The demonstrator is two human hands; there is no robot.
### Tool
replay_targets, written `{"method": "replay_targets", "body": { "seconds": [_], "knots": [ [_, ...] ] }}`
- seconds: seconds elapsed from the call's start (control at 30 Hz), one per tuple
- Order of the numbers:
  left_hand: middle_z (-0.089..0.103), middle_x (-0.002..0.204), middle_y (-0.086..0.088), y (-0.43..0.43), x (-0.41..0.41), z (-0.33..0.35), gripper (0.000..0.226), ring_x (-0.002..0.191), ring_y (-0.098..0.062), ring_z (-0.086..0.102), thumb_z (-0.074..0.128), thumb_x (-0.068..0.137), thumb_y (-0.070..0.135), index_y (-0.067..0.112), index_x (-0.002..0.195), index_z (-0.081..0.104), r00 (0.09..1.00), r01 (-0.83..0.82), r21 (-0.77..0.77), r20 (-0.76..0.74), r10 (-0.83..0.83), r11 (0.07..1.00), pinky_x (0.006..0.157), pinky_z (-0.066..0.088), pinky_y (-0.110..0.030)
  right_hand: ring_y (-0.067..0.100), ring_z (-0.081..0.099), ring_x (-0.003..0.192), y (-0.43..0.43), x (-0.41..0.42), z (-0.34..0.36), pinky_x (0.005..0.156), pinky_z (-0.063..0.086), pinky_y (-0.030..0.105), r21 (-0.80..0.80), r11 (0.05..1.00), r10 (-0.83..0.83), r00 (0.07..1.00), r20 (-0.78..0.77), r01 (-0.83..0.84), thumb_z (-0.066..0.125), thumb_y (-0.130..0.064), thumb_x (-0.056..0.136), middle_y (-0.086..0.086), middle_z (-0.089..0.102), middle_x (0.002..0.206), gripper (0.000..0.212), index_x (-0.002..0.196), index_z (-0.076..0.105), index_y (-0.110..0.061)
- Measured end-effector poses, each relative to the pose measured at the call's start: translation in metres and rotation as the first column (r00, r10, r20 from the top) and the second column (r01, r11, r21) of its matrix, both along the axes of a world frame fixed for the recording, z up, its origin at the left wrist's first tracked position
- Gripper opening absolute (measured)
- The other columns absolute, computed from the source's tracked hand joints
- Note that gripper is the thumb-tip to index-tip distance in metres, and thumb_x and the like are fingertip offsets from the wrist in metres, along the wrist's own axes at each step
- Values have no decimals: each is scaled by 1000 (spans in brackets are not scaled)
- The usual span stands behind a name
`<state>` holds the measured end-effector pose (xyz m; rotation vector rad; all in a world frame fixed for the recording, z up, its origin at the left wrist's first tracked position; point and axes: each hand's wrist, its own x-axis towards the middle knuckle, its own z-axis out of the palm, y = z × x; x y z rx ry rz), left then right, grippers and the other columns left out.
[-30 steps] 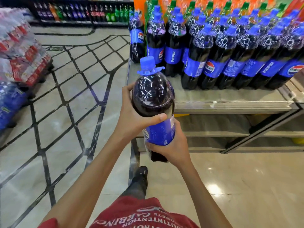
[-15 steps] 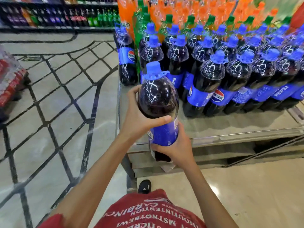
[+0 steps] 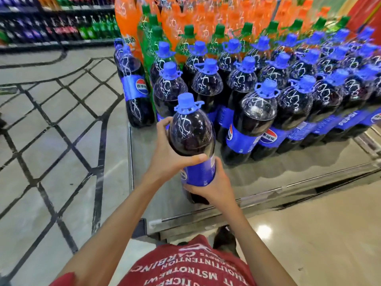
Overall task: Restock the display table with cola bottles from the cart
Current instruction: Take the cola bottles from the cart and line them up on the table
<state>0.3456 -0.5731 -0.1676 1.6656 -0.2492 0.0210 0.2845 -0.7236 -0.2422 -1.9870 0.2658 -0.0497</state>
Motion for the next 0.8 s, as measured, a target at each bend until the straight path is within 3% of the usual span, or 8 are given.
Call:
{"method": "replay_targets", "body": {
  "seconds": [0.13,0.23,0.47,0.6,0.73,0.8],
  "knots": [
    [50,138,-6,-12,15,-8,109,125,-10,57,94,45,33,19,134,33,1000,15,16,3,-15,1000,108,46,-31,8,66,100,-11,18,-10,88,57,41,8,1000,-8,1000,26,7,95,-52,43,-16,67,113,94,122,47,-40],
    [53,134,-1,-20,25,-11,109,121,-6,59,95,43,28,25,132,32,999,35,34,10,-36,999,102,47,-21,9,67,97,-21,29,-19,86,57,40,14,1000,-17,999,49,16,97,-45,47,-14,68,111,91,123,47,-37],
    [49,128,13,-35,43,-12,112,115,9,55,100,47,5,24,132,30,993,95,159,58,-106,983,96,40,-8,-1,66,94,-33,45,-30,81,53,18,77,996,-57,997,61,52,101,-29,53,-16,68,108,85,119,48,-31],
    [47,128,16,-42,47,-12,109,119,2,54,99,46,13,33,128,30,984,123,187,104,-144,975,99,40,-12,0,67,96,-36,48,-35,83,53,18,108,991,-84,994,75,76,101,-26,52,-15,69,108,83,116,47,-31],
    [46,118,39,-48,49,-16,108,119,0,53,98,47,16,27,131,29,977,154,201,117,-180,967,101,41,-16,3,68,101,-39,48,-41,88,55,24,138,984,-124,988,97,110,102,-20,52,-11,69,112,84,117,49,-28],
    [45,117,43,-49,50,-17,110,120,-2,53,98,47,18,28,132,29,970,173,217,132,-205,961,104,42,-20,5,67,105,-39,48,-41,92,55,28,140,982,-148,982,117,131,102,-19,50,-10,68,114,86,119,51,-26]
  ]
}}
